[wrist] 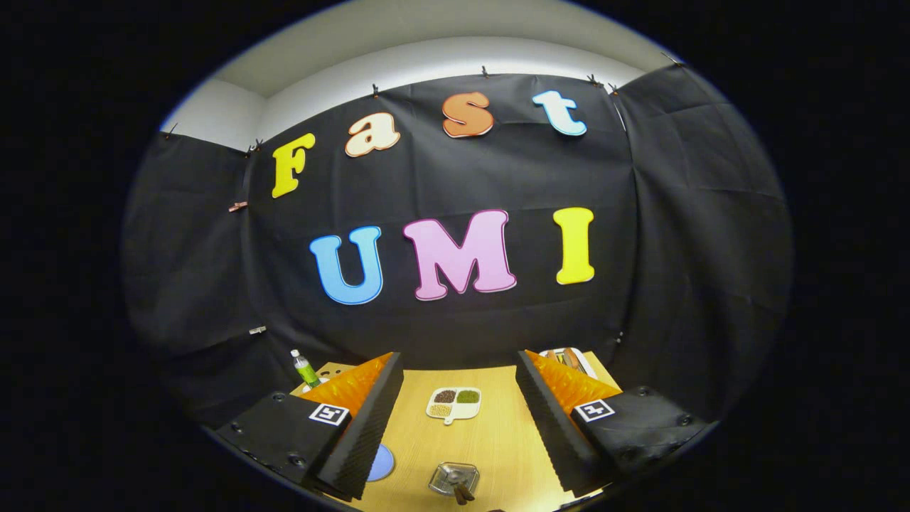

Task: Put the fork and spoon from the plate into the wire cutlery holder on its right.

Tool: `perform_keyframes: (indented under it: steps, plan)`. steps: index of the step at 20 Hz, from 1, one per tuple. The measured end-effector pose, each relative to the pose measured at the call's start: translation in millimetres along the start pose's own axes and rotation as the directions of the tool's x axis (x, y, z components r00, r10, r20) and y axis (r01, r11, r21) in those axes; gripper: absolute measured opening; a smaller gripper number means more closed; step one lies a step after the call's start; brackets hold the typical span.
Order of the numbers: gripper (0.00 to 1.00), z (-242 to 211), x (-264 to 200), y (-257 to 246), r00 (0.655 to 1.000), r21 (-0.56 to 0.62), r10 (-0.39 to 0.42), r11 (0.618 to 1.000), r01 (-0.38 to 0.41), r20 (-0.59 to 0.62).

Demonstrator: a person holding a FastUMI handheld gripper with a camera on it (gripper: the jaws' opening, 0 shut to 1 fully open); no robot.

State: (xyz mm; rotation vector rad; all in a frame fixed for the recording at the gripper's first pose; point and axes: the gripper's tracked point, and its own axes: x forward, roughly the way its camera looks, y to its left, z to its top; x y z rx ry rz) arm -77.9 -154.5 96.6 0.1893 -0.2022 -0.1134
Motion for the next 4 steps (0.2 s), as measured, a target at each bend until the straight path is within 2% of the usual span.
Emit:
perform_keyframes:
  steps: [4]
  plan:
    - [0.99, -20, -8, -15, 0.999, 0.017, -0.030, 0.999, 0.031, -0.044]
